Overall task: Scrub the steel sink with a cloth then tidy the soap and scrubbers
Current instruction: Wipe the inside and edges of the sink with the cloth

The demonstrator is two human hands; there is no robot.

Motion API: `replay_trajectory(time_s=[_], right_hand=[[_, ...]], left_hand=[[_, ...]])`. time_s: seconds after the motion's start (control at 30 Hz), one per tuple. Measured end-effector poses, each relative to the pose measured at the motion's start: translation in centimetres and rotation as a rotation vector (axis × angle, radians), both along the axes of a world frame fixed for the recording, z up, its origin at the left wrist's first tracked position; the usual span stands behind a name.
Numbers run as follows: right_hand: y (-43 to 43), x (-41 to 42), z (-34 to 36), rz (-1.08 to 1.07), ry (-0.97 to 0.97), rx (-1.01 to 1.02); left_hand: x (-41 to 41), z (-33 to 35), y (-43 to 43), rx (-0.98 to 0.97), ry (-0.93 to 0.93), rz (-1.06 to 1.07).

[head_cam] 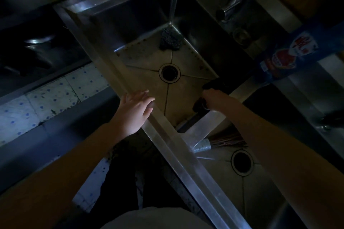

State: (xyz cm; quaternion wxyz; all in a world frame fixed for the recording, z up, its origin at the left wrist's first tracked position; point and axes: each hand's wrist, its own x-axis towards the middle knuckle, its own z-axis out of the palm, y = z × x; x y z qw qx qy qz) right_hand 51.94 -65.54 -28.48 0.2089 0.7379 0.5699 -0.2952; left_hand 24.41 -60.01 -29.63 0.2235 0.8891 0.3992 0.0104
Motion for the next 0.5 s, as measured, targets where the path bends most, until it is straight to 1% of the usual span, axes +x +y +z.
replay_trajectory(time_s=[0.07,0.17,0.33,0.5], right_hand=[[0.6,0.5,0.0,0.016,-0.036,-0.024],[0.8,0.0,-0.1,0.018,-0.034,-0.086],[-0.2,-3.0,-0.6,0.057,0.044,-0.064],[-1.6,-7.2,-1.5,0.068,0.142,-0.088]], left_hand=[[0.1,0.0,0.2,-0.013,0.001,0.001],[0.4,0.0,0.4,-0.028,0.017,-0.021],[0.8,0.0,0.7,-0.023,0.009,-0.047],[1.5,-0.3,1.0,-0.011,0.002,-0.075]])
